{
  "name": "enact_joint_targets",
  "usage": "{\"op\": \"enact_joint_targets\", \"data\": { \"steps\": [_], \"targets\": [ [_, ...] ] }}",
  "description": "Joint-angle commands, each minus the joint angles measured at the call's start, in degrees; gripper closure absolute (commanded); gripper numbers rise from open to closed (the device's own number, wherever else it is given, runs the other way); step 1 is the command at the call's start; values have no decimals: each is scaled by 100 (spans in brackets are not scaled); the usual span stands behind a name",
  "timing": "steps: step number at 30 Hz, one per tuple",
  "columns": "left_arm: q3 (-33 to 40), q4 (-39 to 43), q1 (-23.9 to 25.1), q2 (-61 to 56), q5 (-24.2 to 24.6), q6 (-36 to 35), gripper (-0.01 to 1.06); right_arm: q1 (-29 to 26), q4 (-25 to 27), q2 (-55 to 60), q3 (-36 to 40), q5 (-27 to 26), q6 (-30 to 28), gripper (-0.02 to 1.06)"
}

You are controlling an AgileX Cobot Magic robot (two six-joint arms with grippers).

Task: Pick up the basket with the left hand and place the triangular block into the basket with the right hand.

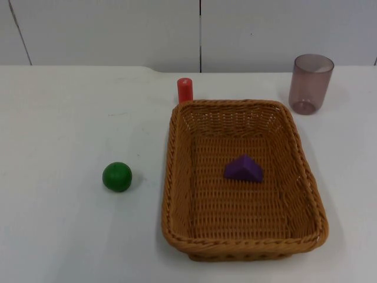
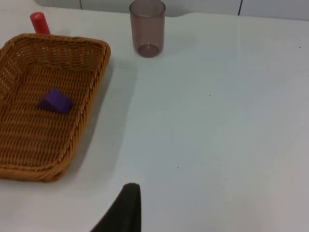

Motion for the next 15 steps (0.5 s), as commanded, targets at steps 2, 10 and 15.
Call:
{"op": "enact_joint_targets", "data": {
  "steps": [2,10,15],
  "targets": [
    [26,32,-18,-22,-40,-19,0,27,5,-12,43,-84,299,0],
    [26,32,-18,-22,-40,-19,0,27,-18,-12,42,-84,310,0],
    [26,32,-18,-22,-40,-19,0,27,-18,-12,42,-84,310,0]
  ]
}}
